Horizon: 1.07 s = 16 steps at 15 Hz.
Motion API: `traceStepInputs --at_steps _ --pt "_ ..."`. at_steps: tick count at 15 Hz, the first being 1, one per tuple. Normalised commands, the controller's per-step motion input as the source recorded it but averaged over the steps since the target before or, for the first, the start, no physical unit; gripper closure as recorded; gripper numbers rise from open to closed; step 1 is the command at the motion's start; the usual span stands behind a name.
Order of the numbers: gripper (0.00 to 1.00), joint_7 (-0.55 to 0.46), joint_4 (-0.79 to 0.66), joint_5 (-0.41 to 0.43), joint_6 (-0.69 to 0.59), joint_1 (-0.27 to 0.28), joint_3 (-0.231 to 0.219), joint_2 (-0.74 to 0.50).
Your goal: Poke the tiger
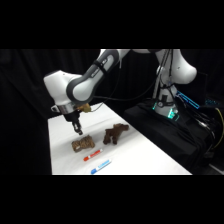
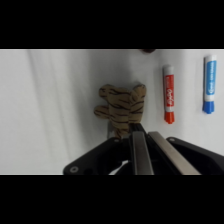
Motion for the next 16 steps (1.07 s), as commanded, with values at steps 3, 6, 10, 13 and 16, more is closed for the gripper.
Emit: traceStepInputs --at_steps 3,6,10,13,16 --pt "0.53 0.04 -0.08 0.000 -0.36 0.026 -0.034 -0.41" --pt "0.30 0.06 0.00 -0.023 -0.27 0.041 -0.055 -0.26" --pt "0.01 0.05 0.02 -0.040 -0.22 0.034 -0.066 -0.26" --pt "0.00 0.03 -0.07 -0.038 -0.18 0.026 -0.053 -0.34" --pt "0.00 0.08 -0.21 -0.030 -0.06 0.059 -0.035 -0.40"
